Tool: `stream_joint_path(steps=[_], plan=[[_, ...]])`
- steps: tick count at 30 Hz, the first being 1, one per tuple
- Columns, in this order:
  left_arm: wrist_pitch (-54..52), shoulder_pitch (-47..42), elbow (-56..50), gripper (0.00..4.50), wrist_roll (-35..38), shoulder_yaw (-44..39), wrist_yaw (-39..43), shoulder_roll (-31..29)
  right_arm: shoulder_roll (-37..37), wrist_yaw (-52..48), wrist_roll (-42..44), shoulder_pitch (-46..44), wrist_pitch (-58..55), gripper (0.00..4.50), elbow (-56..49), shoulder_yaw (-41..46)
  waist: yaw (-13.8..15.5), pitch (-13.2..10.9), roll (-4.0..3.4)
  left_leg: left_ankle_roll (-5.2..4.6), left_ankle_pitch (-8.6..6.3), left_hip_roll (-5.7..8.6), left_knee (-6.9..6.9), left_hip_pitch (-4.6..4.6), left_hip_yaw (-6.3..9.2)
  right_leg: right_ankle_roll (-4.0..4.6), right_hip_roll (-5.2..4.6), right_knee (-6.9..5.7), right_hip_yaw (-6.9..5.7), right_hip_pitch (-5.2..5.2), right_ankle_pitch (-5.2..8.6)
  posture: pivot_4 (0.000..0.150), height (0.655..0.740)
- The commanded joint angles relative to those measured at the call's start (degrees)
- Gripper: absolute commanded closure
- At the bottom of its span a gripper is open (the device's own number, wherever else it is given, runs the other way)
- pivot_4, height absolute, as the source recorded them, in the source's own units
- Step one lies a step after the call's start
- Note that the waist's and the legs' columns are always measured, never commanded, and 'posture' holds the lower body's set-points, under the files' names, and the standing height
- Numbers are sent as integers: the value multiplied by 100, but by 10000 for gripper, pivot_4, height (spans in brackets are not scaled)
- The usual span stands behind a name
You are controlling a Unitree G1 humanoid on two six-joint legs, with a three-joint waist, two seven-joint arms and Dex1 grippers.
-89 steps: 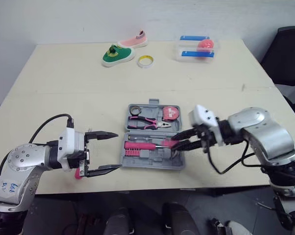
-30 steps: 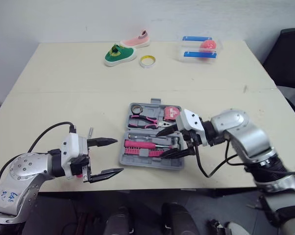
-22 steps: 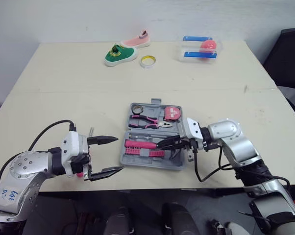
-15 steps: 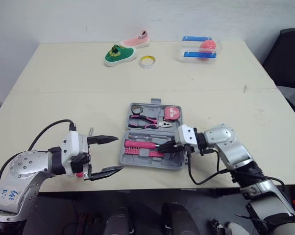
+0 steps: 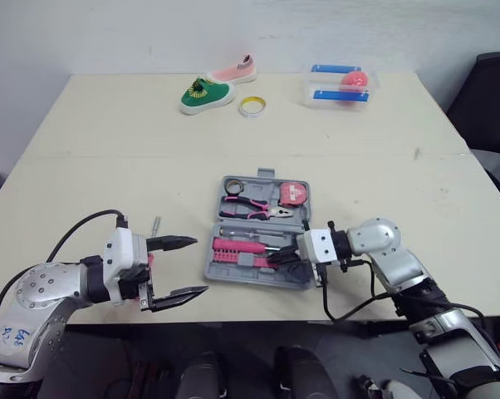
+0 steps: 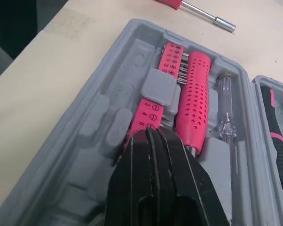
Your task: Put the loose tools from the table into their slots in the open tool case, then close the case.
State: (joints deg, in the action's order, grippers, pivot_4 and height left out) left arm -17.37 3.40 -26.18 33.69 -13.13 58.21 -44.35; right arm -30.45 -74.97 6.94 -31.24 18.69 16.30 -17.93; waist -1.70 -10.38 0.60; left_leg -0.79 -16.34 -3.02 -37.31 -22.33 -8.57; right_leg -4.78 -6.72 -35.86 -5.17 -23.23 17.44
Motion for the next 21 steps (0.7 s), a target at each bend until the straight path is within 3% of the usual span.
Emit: stream_joint_path(steps=[1, 4, 6, 9, 11, 13, 17, 21], plan=[[206, 177, 161, 0, 29, -500, -65, 43, 44, -286, 847, 235, 50, 44895, -158, 444, -3, 0, 0, 0, 0, 0, 0, 0, 0, 0, 0, 0, 3, -1, 0, 1500, 7400], [335, 412, 422, 0, 36, -1030, -158, 94, -157, -461, 1705, 354, -457, 44895, -482, 1001, -3, -1, -1, -1, 0, -1, 2, -1, 0, 0, 0, 0, 6, -2, 0, 1500, 7400], [401, 574, 576, 0, 14, -1398, -246, 129, -513, -666, 2352, 490, -1428, 44895, -764, 1302, -13, -3, -3, -2, 0, -2, 3, -1, 0, 1, 0, -1, 9, -4, 1, 1500, 7400], [642, 914, 1063, 0, -115, -2247, -522, 253, -949, -630, 2249, 613, -1025, 36343, -351, 1897, -3, -4, -4, -8, -4, -3, 4, -6, 0, 1, -1, -1, 15, -11, 1, 1500, 7400], [834, 1128, 1539, 0, -179, -2872, -676, 319, -1340, -674, 2037, 690, -641, 25387, 195, 2268, 0, -3, -4, -28, -16, -4, 6, -5, 1, 3, -5, 2, 28, -10, 2, 1500, 7400], [940, 1266, 1847, 0, -211, -3166, -721, 331, -1522, -752, 2002, 705, -388, 18919, 646, 2525, -4, -3, -3, -30, -19, -4, 6, -4, 1, 4, -5, 3, 37, -10, 2, 1500, 7400], [1178, 1557, 2636, 0, -447, -3649, -976, 366, -2073, -748, 1789, 609, 466, 1426, 2327, 3050, -6, -4, -2, -29, -21, -2, 12, -5, -3, 10, -3, 9, 24, -14, 6, 1500, 7400], [1193, 1694, 3036, 0, -495, -3994, -1278, 402, -2562, -164, 1342, 519, 955, 634, 3602, 3256, -11, -4, -2, -29, -23, -2, 10, 0, -17, 10, -5, 5, 0, -17, 5, 1500, 7400]])
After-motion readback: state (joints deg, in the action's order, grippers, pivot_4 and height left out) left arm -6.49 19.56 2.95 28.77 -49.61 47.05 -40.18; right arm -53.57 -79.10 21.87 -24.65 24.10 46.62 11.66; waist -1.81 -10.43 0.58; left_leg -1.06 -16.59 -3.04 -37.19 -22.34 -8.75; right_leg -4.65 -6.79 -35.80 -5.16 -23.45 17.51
